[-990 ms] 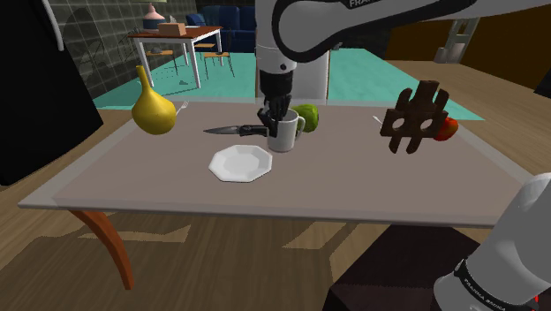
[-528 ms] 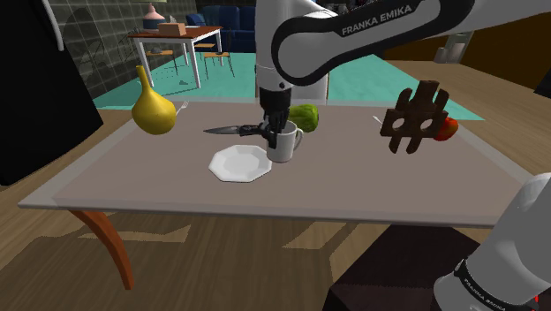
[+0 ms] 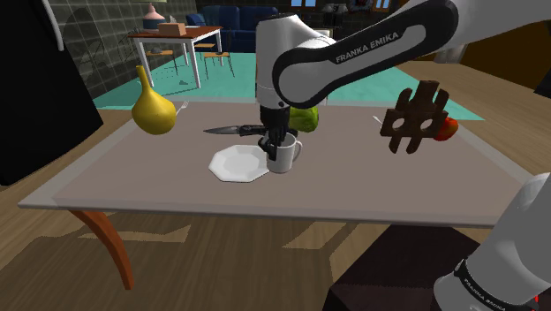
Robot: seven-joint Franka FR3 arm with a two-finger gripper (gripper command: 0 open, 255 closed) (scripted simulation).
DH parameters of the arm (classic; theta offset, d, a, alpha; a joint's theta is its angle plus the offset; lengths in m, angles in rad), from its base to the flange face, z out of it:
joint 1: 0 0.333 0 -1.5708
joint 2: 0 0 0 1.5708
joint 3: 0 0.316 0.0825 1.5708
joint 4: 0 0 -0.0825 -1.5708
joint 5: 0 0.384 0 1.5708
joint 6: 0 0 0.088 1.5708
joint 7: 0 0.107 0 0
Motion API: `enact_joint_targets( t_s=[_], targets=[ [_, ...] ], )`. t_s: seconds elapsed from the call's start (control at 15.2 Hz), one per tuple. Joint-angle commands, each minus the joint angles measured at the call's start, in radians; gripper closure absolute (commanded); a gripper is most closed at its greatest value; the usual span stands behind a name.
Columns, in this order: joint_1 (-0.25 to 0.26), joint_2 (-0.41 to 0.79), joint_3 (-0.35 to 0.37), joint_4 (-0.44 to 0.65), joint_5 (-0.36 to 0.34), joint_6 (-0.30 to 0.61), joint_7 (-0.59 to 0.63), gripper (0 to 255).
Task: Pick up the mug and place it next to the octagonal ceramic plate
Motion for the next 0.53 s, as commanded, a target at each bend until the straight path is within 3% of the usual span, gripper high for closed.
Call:
enact_joint_targets(
  t_s=[0.0,0.46],
  targets=[
    [0.0,0.007,0.0,-0.02,-0.004,0.027,0.005,255],
    [0.002,0.044,-0.001,-0.073,-0.024,0.114,0.022,255]
  ],
)
